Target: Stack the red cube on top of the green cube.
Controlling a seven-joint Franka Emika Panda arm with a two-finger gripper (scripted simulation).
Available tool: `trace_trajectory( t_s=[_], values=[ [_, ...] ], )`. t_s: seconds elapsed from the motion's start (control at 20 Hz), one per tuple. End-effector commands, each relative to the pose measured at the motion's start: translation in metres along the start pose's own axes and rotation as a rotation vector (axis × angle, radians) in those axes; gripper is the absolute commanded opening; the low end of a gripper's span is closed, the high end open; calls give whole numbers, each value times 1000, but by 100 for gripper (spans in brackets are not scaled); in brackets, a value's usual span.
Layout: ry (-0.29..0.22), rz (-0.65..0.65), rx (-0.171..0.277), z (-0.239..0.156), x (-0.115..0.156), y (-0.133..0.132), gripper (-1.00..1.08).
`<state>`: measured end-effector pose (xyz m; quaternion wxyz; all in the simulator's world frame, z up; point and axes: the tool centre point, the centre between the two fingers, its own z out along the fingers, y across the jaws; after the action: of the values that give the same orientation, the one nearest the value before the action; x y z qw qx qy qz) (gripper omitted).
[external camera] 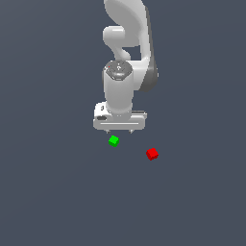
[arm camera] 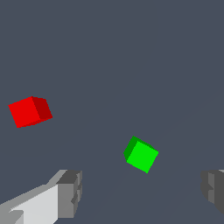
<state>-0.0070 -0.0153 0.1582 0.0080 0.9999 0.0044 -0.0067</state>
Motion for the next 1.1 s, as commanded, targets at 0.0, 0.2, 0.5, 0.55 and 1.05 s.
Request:
trace_trajectory(
  t_s=[0.0,0.2,0.5,0.55,1.05],
  values=[
    [0,0,0,0,0,0,100],
    [1,-13,1,3,3,-5,100],
    [4,-79,5,20,15,-34,100],
    [5,-96,6,24,18,-42,100],
    [14,-297,14,71,42,-133,100]
  ],
)
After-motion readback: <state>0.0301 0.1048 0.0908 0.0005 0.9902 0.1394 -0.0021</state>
